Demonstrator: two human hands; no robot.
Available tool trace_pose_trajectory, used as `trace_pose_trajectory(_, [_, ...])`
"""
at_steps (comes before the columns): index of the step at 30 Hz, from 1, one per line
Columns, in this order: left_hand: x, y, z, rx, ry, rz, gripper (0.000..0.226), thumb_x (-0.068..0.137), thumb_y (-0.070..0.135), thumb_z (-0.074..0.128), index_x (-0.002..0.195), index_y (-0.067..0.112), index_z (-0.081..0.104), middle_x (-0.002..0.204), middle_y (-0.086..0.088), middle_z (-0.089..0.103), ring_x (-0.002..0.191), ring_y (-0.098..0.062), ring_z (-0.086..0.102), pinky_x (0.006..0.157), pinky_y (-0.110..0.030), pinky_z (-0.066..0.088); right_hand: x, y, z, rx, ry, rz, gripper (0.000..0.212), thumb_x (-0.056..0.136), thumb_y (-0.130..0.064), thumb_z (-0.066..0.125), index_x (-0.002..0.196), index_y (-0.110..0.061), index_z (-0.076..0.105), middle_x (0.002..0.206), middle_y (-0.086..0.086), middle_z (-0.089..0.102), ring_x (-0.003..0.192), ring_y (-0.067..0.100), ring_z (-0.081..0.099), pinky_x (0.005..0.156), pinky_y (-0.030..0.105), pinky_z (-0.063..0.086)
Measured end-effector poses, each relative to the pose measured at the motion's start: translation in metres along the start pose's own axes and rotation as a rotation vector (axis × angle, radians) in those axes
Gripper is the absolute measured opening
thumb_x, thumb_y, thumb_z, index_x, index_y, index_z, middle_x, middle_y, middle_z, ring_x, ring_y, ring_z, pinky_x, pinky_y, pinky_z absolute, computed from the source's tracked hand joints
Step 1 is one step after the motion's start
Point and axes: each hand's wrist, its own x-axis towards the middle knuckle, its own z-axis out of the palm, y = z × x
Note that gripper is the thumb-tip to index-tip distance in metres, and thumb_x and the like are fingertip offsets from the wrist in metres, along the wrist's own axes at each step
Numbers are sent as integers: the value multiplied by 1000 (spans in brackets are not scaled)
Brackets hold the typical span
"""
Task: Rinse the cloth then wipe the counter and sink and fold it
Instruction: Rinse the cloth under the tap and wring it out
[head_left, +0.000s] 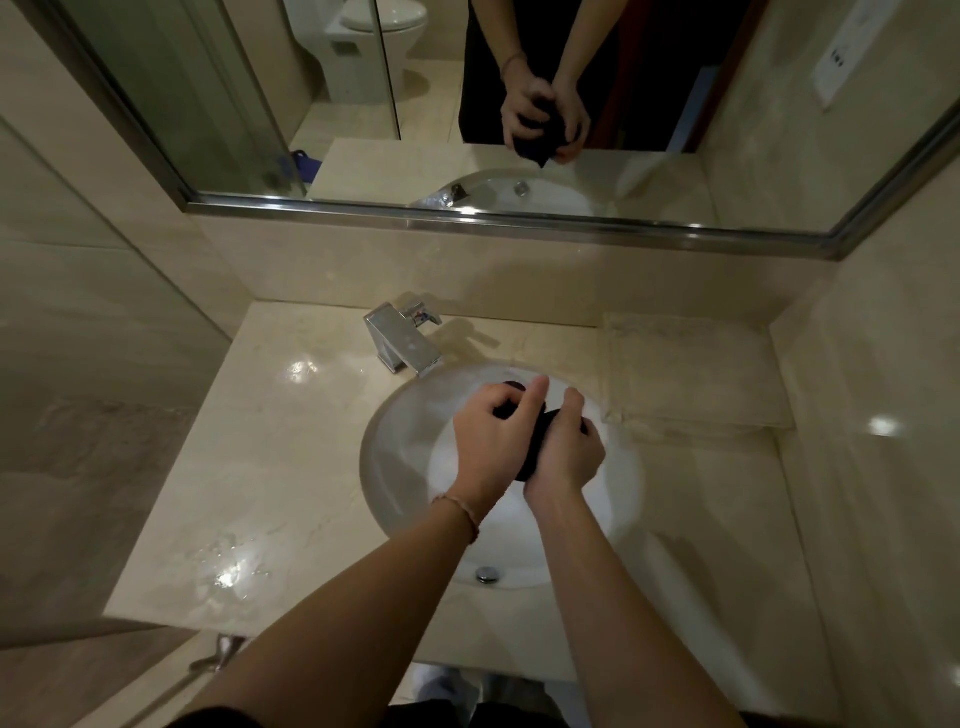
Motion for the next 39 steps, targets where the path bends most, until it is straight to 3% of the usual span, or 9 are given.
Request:
trace_pose_trajectory(5, [6, -9, 4, -15, 85, -69, 34, 81, 26, 77, 58, 8, 60, 57, -3, 59, 58, -12, 56, 66, -46, 56, 13, 5, -14, 188, -259, 459, 68, 90, -66, 39, 115, -9, 64, 112, 11, 72, 104, 34, 68, 96, 51, 50])
trace_pose_trajectory(13, [6, -12, 8, 134, 107, 35, 32, 78, 27, 82, 59, 15, 58, 57, 11, 57, 59, -4, 54, 62, -21, 48, 7, 17, -22, 411, -416, 600, 45, 93, -42, 57, 123, -10, 66, 112, 16, 73, 103, 34, 70, 87, 43, 57])
trace_pose_trajectory(16, [-2, -15, 8, 113, 92, 32, 16, 79, 35, 83, 86, 28, 71, 78, 16, 65, 79, 2, 61, 75, -15, 47, 12, 17, -14, 360, -374, 468, 40, 93, -32, 57, 122, -6, 67, 113, 16, 73, 103, 35, 71, 93, 44, 56])
trace_pose_trajectory(20, [-7, -16, 6, 175, -75, 21, 78, 84, 63, 66, 153, 35, 42, 118, 15, 60, 110, 6, 53, 95, -10, 40, 12, 16, -9, 276, -104, 156, 24, 84, -13, 68, 106, -4, 69, 99, 16, 74, 85, 34, 74, 70, 42, 63])
trace_pose_trajectory(22, [-8, -17, 7, 118, -110, -47, 70, 84, 67, 64, 145, 36, 53, 119, 19, 64, 110, 5, 57, 99, -18, 46, 9, 13, -7, 217, -54, 5, 11, 85, -7, 67, 95, -5, 68, 91, 13, 74, 80, 32, 74, 65, 38, 62])
trace_pose_trajectory(25, [1, -11, 7, -9, -82, -153, 40, 85, 64, 67, 91, 26, 79, 83, 12, 75, 81, -3, 70, 82, -32, 59, 4, 12, -2, 105, -58, -155, 4, 84, -6, 65, 88, -8, 65, 81, 5, 73, 77, 27, 73, 66, 37, 61])
trace_pose_trajectory(28, [14, -5, 4, -76, -40, -249, 56, 89, 57, 68, 58, 11, 60, 54, 2, 56, 55, -14, 54, 60, -34, 49, -1, 14, 4, -41, -39, -302, 4, 82, -13, 63, 79, -12, 63, 75, 1, 69, 72, 21, 69, 63, 35, 59])
trace_pose_trajectory(35, [34, 8, 1, -243, -163, -461, 17, 95, 28, 66, 90, 12, 71, 74, 0, 68, 65, -16, 63, 63, -29, 54, -2, 2, 10, -304, -92, -709, 24, 81, -12, 64, 63, -23, 52, 58, -9, 54, 56, 4, 52, 52, 12, 41])
trace_pose_trajectory(39, [41, 12, -3, -193, -220, -510, 20, 99, 24, 59, 82, 14, 64, 68, 1, 62, 58, -13, 58, 56, -27, 49, 9, -4, 12, -440, -202, -799, 26, 82, -13, 64, 63, -26, 51, 57, -10, 53, 57, 4, 53, 52, 10, 39])
